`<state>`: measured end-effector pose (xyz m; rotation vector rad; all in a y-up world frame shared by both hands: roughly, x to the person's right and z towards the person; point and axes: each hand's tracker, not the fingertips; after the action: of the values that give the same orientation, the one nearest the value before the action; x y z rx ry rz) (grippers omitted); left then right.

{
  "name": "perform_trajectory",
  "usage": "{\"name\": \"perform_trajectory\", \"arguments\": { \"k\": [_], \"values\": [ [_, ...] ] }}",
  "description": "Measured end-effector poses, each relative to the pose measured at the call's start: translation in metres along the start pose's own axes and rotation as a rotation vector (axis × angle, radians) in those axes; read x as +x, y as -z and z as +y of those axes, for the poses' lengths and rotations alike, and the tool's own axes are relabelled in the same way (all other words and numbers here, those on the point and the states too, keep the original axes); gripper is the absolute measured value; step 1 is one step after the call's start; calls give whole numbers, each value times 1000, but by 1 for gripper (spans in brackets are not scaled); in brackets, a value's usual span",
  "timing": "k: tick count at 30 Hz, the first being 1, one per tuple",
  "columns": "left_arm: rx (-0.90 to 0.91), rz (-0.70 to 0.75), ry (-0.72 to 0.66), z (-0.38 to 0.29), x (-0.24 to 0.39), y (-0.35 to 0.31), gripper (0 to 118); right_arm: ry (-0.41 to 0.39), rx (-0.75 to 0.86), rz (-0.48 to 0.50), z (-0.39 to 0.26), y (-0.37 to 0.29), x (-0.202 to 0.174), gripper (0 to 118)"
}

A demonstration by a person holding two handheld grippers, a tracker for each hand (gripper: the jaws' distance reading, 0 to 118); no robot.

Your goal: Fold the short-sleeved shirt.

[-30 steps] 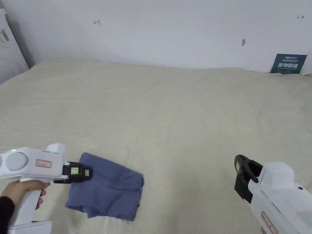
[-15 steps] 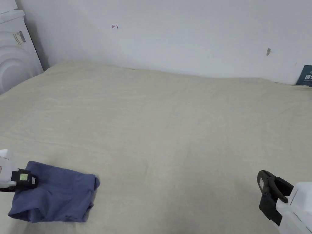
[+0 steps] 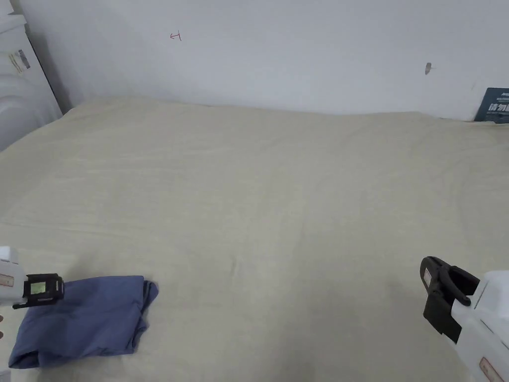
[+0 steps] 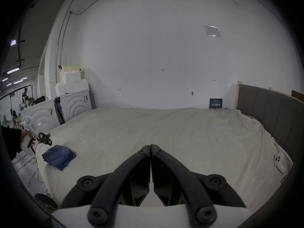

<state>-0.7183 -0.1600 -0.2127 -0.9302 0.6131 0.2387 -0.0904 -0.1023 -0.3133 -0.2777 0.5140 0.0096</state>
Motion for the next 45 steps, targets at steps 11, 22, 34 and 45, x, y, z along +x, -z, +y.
{"name": "perform_trajectory", "arguments": {
  "k": [11,22,34,45],
  "values": [
    [469,-160,-48,11,63,-160,111,-29,88,-86,47,-55,16,0],
    [834,-155,115,-28,194,-261,111,-64,173,-197,68,-101,48,0],
    [1033,-231,100,-100,293,-267,109,-63,231,-282,54,-134,71,0],
    [1086,-300,80,-143,304,-257,35,-59,263,-316,45,-152,64,0]
  ]
}}
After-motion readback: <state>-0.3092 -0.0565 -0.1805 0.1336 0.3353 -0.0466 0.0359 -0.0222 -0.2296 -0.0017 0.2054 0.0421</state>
